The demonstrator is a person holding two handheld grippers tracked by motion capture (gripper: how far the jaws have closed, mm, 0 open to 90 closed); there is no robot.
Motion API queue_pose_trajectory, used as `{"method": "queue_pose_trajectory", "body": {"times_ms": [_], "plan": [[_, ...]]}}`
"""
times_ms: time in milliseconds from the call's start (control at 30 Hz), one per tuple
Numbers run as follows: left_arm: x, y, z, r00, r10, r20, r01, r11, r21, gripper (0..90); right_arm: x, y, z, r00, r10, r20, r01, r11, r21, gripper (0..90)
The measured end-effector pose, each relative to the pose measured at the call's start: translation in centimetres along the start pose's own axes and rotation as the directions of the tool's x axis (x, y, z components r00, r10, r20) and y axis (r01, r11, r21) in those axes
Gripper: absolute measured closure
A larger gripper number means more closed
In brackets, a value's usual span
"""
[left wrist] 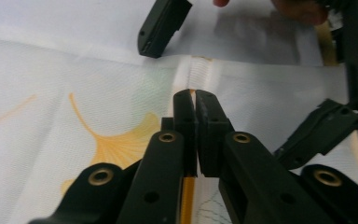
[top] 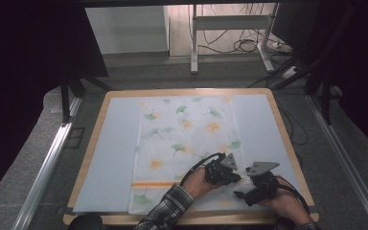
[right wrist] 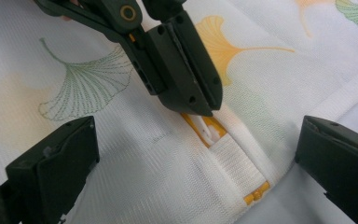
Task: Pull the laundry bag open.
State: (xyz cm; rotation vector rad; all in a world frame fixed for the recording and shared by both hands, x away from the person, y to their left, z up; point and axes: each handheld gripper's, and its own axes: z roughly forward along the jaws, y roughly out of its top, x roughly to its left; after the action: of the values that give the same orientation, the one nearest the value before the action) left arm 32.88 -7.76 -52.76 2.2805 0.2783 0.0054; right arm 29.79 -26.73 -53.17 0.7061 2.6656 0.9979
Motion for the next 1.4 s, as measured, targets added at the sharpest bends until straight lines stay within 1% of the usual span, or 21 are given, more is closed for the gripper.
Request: {"method": "queue_pose_trajectory", "body": {"times_ms": [133, 200, 333, 400, 433, 533, 700, 833, 933, 1033, 1067, 1100, 1133, 1167, 1233, 1267, 1333, 1400], "plan": [[-0.03, 0.12, 0.1, 0.9999, 0.0, 0.013, 0.0, 0.9999, 0.014, 89.2, -0.01, 0.0, 0.0, 1.0, 0.0, 0.0, 0.0, 1.0, 0.0, 0.0], [-0.09, 0.12, 0.34, 0.9999, 0.007, 0.009, -0.008, 0.9995, 0.029, 88.5, -0.01, 0.0, -0.01, 1.0, 0.0, -0.001, 0.0, 1.0, 0.001, 0.0], [-0.1, 0.17, 0.63, 0.9999, -0.007, 0.011, 0.007, 0.9999, 0.012, 85.0, 0.0, -0.01, 0.0, 1.0, 0.002, -0.001, -0.002, 1.0, 0.001, 0.0], [-0.19, 0.33, 0.67, 1.0, 0.002, 0.009, -0.002, 0.9997, 0.023, 87.1, 0.01, -0.01, 0.0, 1.0, 0.002, -0.001, -0.002, 1.0, 0.0, 0.0], [-0.19, 0.39, 0.67, 1.0, -0.002, 0.008, 0.001, 0.9996, 0.027, 88.7, 0.01, -0.01, 0.0, 1.0, 0.002, 0.0, -0.002, 1.0, 0.0, 0.0], [-0.05, 0.45, 0.54, 1.0, 0.0, 0.009, 0.0, 0.9993, 0.037, 89.5, -0.03, -0.02, 0.0, 1.0, -0.003, 0.001, 0.003, 1.0, 0.0, 0.0], [0.23, 0.28, 0.3, 0.9997, -0.02, 0.013, 0.02, 0.9995, 0.026, 89.7, 0.02, 0.03, 0.03, 1.0, 0.002, 0.004, -0.002, 1.0, 0.001, 0.0], [0.28, 0.28, 0.29, 0.9995, -0.027, 0.016, 0.026, 0.9992, 0.029, 90.0, 0.03, 0.04, 0.03, 1.0, 0.003, 0.004, -0.003, 1.0, 0.002, 0.0], [0.39, 0.27, 0.21, 0.9995, -0.024, 0.021, 0.023, 0.999, 0.039, 89.9, 0.05, 0.05, 0.03, 1.0, 0.004, 0.004, -0.004, 1.0, 0.004, 0.0], [0.31, 0.25, 0.33, 0.9992, -0.032, 0.025, 0.032, 0.999, 0.03, 89.9, 0.08, 0.12, 0.03, 1.0, 0.005, 0.007, -0.005, 1.0, 0.008, 0.0], [0.27, 0.25, 0.37, 0.9992, -0.031, 0.024, 0.031, 0.9991, 0.028, 89.9, 0.07, 0.18, 0.02, 1.0, 0.003, 0.007, -0.003, 1.0, 0.011, 0.5], [0.25, 0.25, 0.4, 0.9992, -0.033, 0.024, 0.032, 0.9992, 0.026, 89.9, -0.02, 0.29, -0.07, 0.9999, 0.004, 0.01, -0.004, 1.0, 0.016, 3.0], [0.34, 0.26, 0.35, 0.9994, -0.022, 0.025, 0.022, 0.9992, 0.034, 89.9, -0.09, 0.37, -0.2, 0.9998, 0.012, 0.015, -0.012, 1.0, 0.014, 6.5], [0.35, 0.25, 0.37, 0.9993, -0.027, 0.027, 0.026, 0.9992, 0.031, 89.9, -0.25, 0.43, -0.34, 0.9998, 0.012, 0.016, -0.012, 1.0, 0.007, 8.5], [0.39, 0.23, 0.37, 0.9991, -0.03, 0.03, 0.029, 0.9991, 0.03, 89.9, -0.39, 0.5, -0.42, 0.9996, 0.027, 0.001, -0.027, 1.0, -0.016, 9.1], [0.39, 0.23, 0.4, 0.999, -0.033, 0.03, 0.032, 0.9991, 0.028, 89.9, -0.4, 0.54, -0.32, 0.9994, 0.025, -0.023, -0.025, 0.999, -0.02, 8.9], [0.42, 0.25, 0.38, 0.999, -0.031, 0.032, 0.03, 0.9991, 0.031, 89.9, -0.21, 0.58, -0.07, 0.9997, -0.007, -0.022, 0.007, 1.0, -0.013, 7.6], [0.4, 0.27, 0.38, 0.999, -0.031, 0.031, 0.03, 0.999, 0.033, 89.9, -0.16, 0.58, 0.0, 0.9996, -0.021, -0.019, 0.021, 1.0, -0.009, 7.6]]}}
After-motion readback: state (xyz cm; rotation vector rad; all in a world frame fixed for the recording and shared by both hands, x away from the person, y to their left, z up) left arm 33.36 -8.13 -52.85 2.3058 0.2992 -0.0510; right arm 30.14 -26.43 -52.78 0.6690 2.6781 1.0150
